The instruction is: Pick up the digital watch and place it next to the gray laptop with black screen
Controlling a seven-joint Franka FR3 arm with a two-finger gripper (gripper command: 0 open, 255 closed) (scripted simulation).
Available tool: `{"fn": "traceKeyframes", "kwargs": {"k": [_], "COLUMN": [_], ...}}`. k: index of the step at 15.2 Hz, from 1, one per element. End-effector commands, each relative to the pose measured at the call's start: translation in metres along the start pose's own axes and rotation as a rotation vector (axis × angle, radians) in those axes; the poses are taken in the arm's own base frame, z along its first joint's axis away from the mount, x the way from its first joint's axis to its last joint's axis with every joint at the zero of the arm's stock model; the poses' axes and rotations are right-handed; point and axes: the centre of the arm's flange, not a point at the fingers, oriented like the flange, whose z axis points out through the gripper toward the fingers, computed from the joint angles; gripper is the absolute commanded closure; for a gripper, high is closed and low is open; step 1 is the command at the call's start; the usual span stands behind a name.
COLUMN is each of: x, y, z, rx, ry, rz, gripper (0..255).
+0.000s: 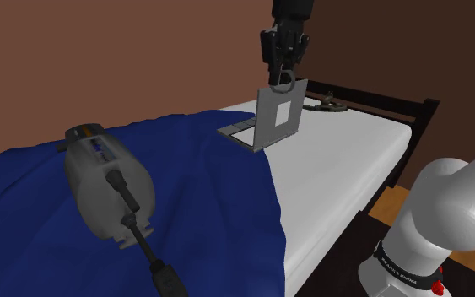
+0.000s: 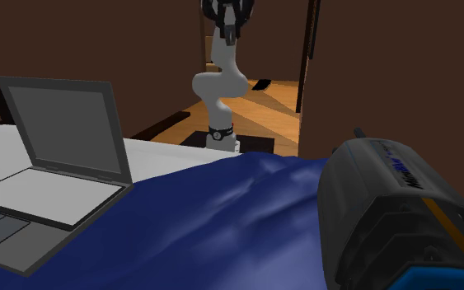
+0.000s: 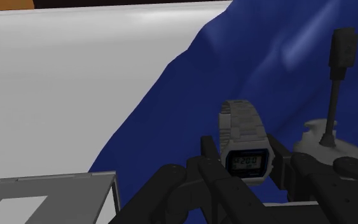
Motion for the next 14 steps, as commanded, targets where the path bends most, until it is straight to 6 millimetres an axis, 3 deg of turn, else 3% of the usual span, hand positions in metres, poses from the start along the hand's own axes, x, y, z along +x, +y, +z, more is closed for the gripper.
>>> {"fn": "traceKeyframes", "kwargs": {"k": [1, 14], "x": [0.014, 0.106], "y": [0.023, 0.168], "z": [-0.001, -0.006], "rx": [-0.001, -0.001], "ry": [0.000, 0.000], "rz": [-0.001, -0.001], "gripper": [255, 255]}}
